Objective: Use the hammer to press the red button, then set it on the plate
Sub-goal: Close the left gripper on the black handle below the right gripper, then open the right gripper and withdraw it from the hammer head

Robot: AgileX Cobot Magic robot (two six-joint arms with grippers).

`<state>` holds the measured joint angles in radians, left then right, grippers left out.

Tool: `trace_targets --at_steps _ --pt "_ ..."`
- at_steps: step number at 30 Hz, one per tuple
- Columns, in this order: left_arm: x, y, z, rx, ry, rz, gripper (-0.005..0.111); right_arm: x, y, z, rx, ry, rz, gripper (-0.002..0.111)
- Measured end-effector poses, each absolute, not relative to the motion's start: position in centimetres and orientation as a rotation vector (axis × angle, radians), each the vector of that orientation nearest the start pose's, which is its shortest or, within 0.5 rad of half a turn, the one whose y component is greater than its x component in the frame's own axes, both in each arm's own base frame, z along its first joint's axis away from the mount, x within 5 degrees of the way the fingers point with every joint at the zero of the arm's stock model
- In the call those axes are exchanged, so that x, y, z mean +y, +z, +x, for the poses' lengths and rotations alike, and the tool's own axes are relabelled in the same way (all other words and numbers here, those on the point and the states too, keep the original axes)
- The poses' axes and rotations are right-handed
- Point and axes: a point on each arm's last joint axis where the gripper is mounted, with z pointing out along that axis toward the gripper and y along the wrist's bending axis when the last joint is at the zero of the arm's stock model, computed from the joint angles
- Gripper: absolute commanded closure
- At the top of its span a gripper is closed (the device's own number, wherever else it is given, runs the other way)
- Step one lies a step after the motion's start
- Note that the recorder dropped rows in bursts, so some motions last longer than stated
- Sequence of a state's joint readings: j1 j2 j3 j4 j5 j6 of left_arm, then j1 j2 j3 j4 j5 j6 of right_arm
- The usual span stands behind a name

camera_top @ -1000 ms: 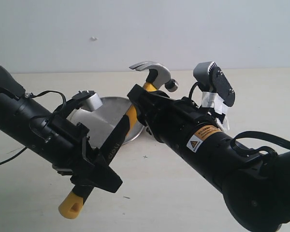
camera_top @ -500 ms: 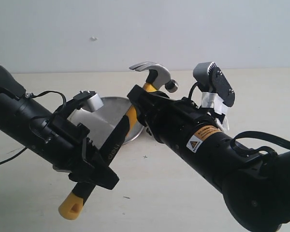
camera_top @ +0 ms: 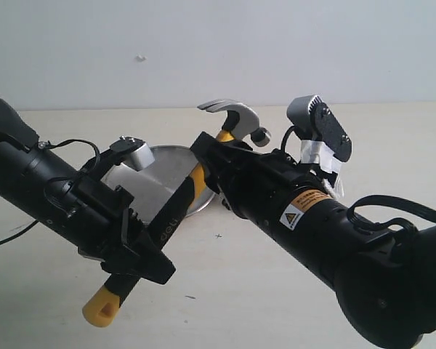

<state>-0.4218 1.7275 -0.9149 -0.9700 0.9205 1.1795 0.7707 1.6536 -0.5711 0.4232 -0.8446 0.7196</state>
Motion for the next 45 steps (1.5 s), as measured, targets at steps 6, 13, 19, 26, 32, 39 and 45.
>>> trace_targets --at_steps 6,13,19,26,32,39,45 --pt "-17.6 17.8 24.8 2.444 -1.011 1.266 0.107 19.0 18.4 23.6 1.836 0.975 0.444 0.064" --pt "-17.6 17.8 24.9 2.452 -1.001 1.259 0.107 19.1 17.8 23.3 1.917 0.924 0.403 0.064" --pt "-17.6 17.8 24.9 2.453 -0.996 1.256 0.107 19.1 17.3 23.2 1.971 0.886 0.368 0.064" --pt "-17.6 17.5 24.9 2.464 -0.998 1.256 0.107 19.1 17.1 23.0 2.015 0.849 0.323 0.064" --pt "-17.5 17.4 24.9 2.468 -0.996 1.26 0.107 19.1 17.0 22.9 2.025 0.843 0.307 0.064" --pt "-17.5 17.4 24.9 2.468 -0.993 1.265 0.107 19.1 17.0 22.9 2.039 0.831 0.291 0.064" --pt "-17.5 17.4 24.9 2.469 -0.988 1.27 0.107 19.1 17.1 22.9 2.037 0.805 0.244 0.064"
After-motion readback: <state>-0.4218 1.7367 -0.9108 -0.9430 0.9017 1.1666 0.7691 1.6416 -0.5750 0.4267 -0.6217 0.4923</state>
